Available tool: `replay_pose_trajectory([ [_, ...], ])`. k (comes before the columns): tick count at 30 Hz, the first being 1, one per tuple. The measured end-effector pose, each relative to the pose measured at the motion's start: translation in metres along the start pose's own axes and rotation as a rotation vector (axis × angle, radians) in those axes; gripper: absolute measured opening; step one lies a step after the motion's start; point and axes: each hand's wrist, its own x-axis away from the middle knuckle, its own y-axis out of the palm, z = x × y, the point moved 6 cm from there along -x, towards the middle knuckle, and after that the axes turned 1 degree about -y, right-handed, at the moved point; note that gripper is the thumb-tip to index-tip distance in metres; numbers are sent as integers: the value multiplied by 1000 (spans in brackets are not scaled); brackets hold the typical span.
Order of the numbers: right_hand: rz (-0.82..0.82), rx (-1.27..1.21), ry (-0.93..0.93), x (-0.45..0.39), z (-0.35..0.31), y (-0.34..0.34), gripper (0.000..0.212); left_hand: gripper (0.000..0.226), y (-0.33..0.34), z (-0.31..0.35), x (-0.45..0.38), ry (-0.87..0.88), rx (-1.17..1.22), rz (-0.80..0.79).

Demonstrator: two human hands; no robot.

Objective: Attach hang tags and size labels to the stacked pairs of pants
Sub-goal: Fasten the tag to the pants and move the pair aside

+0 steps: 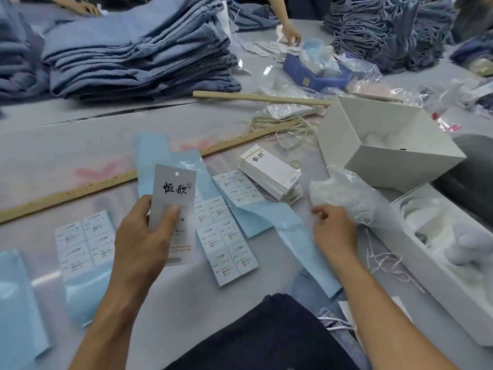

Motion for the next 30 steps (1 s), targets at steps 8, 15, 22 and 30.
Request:
replay_pose_trajectory([
  [8,-150,77,10,1,13,26,11,8,0,3,0,-27,8,-6],
  [15,44,-26,32,-4,-6,-4,7,4,2,5,1,-44,24,-2],
  [22,200,-758,-487,37,-172,-66,12,57,-7,14,4,-62,293,73],
  [30,-929,-931,-127,116,-247,68,15,38,-15,12,2,-131,167,145],
])
